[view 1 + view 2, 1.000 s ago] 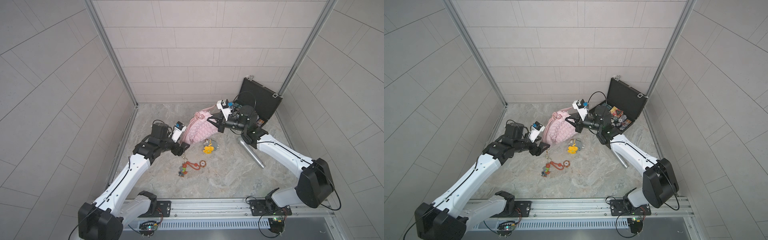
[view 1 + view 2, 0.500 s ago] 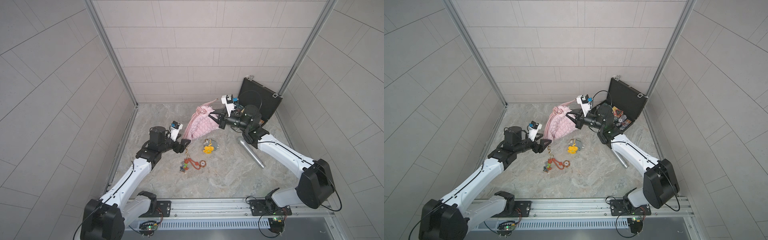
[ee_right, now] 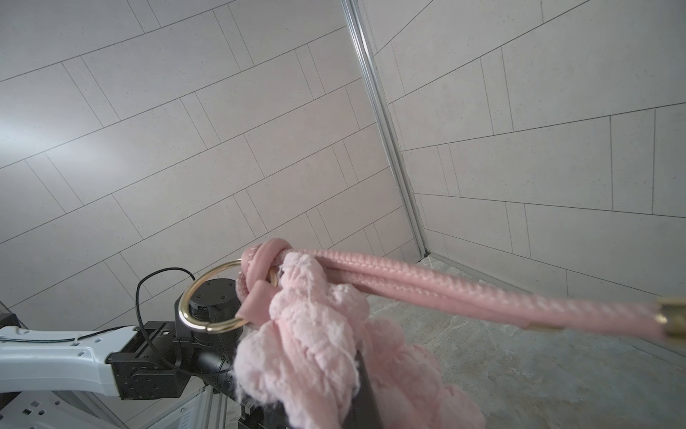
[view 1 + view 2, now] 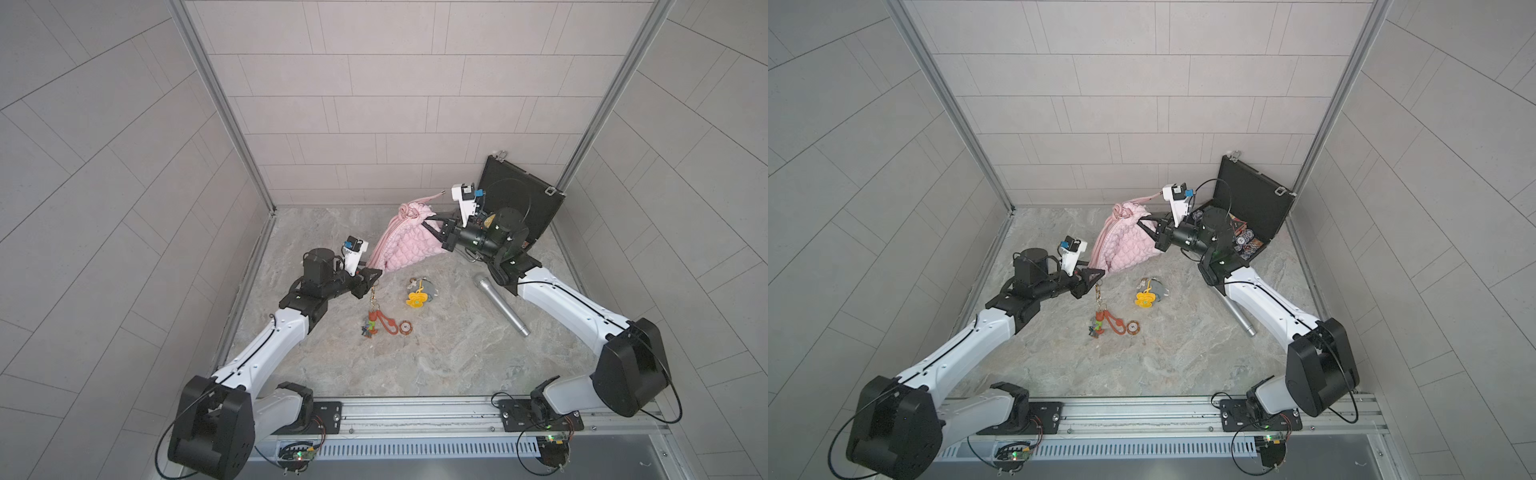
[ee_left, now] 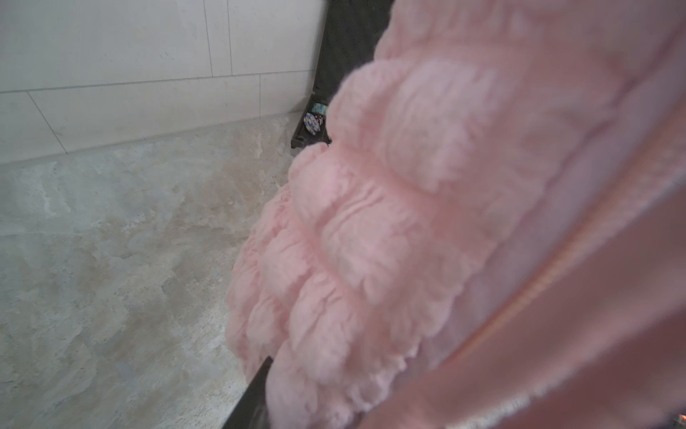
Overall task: Remove the decoration from the bag
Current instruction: Adjust the bag.
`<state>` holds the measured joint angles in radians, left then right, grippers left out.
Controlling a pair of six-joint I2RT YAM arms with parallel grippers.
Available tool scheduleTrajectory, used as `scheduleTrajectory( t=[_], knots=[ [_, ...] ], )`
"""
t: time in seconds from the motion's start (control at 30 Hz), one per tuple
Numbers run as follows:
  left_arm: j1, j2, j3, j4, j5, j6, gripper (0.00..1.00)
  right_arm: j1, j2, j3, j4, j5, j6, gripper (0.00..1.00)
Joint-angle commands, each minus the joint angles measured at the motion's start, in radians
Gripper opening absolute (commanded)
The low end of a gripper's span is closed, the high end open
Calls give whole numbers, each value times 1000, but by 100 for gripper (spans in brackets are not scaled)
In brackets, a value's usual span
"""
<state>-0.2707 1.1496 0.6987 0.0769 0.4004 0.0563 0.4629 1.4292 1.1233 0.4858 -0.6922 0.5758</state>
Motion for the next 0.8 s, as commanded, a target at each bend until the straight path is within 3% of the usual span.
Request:
scheduleTrajectory(
  t=[0.0, 0.07, 0.17, 0.23, 0.37, 0.57, 0.7, 0.77],
  knots=[
    [-4, 33, 38, 25, 30, 0, 44, -5, -20, 3, 104, 6, 53, 0],
    [-6, 63, 75, -1, 66, 9, 41, -4, -19, -1, 110, 5, 59, 0],
    [-4, 81, 121, -45, 88, 31, 26, -8, -22, -9, 93, 10, 55, 0],
    [-6, 78, 152, -95, 86, 44, 21, -13, -24, -14, 85, 15, 55, 0],
    [-3, 66, 238, -270, 103, 52, 0, -32, -18, -5, 11, 34, 27, 0],
    [-2, -6, 332, -539, 135, 54, 0, -48, 16, 54, -234, 96, -73, 0],
    [1, -46, 419, -660, 163, -7, 0, -55, 45, 84, -365, 141, -175, 0],
    [8, -38, 468, -717, 180, -63, 0, -58, 58, 91, -398, 150, -211, 10]
  ],
)
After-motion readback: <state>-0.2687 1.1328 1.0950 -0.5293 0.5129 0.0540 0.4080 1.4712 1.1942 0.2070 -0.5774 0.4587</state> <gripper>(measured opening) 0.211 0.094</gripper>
